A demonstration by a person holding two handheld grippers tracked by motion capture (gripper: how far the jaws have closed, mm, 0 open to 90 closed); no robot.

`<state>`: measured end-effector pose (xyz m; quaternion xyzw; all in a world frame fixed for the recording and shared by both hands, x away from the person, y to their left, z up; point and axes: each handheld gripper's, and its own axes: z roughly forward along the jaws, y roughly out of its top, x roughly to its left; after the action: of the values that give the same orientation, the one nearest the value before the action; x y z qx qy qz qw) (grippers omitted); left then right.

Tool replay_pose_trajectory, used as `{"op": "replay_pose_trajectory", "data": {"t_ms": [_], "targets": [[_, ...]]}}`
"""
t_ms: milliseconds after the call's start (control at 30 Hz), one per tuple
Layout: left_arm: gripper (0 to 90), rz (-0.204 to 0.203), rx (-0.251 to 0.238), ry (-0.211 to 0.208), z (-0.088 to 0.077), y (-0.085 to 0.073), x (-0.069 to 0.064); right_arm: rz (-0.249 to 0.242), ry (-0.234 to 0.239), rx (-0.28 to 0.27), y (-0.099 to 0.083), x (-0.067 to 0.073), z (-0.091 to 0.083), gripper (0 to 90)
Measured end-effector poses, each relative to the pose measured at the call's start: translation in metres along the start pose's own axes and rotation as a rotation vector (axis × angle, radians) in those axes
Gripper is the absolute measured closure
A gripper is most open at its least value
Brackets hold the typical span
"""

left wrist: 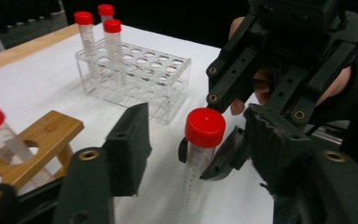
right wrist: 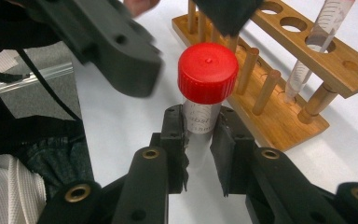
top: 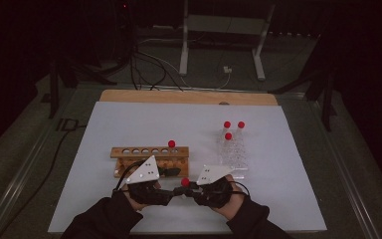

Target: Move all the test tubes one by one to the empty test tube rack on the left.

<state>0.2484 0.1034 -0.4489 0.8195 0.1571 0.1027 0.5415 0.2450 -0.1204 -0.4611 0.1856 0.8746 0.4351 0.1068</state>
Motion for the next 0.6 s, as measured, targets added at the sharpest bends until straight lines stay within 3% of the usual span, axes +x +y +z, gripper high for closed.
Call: {"op": "replay_pose_trajectory", "data": {"t_ms": [600], "targets": [[69.6,0.037,0.017,-0.004,0.013,0.0,-0.004,0.008,-0.004,0.004,-0.001,-0.001,0.0,74.8]]}}
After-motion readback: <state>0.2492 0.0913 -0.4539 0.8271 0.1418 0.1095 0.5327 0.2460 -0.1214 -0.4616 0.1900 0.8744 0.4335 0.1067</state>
